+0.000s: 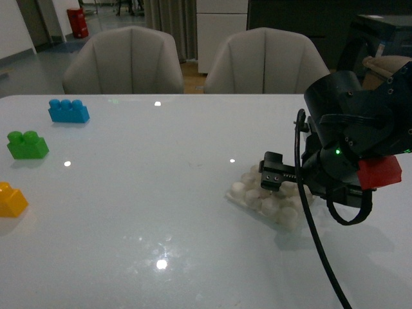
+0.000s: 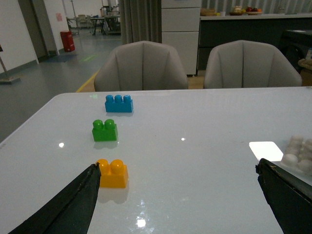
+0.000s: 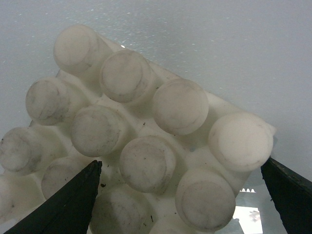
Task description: Insert yellow block into base center
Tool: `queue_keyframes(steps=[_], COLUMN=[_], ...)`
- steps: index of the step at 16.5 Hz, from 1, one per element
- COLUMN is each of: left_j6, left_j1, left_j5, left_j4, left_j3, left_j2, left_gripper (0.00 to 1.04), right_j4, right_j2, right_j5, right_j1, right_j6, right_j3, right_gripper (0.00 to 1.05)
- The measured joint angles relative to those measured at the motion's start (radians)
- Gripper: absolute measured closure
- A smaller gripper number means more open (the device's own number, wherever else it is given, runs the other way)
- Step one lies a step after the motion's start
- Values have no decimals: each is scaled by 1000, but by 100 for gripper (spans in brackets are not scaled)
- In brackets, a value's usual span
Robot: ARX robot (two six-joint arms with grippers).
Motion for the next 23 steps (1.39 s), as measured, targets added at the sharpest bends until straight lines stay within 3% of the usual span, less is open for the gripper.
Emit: queue_keyframes(steps=[4, 17, 23], left_j6=[0, 0, 0], left_j1=[0, 0, 0], left_j5=[0, 0, 0], left_j4=[0, 0, 0], left_j3=[0, 0, 0], left_j2=[0, 0, 0], left_gripper=[7, 7, 7], right_j4=[-17, -127, 1], right_j2=[22, 157, 57], right_j5=[-71, -129, -175], right_j1=[55, 175, 147], right_j6=[-84, -131, -113], right_j3=[45, 311, 187], right_gripper=[6, 6, 6])
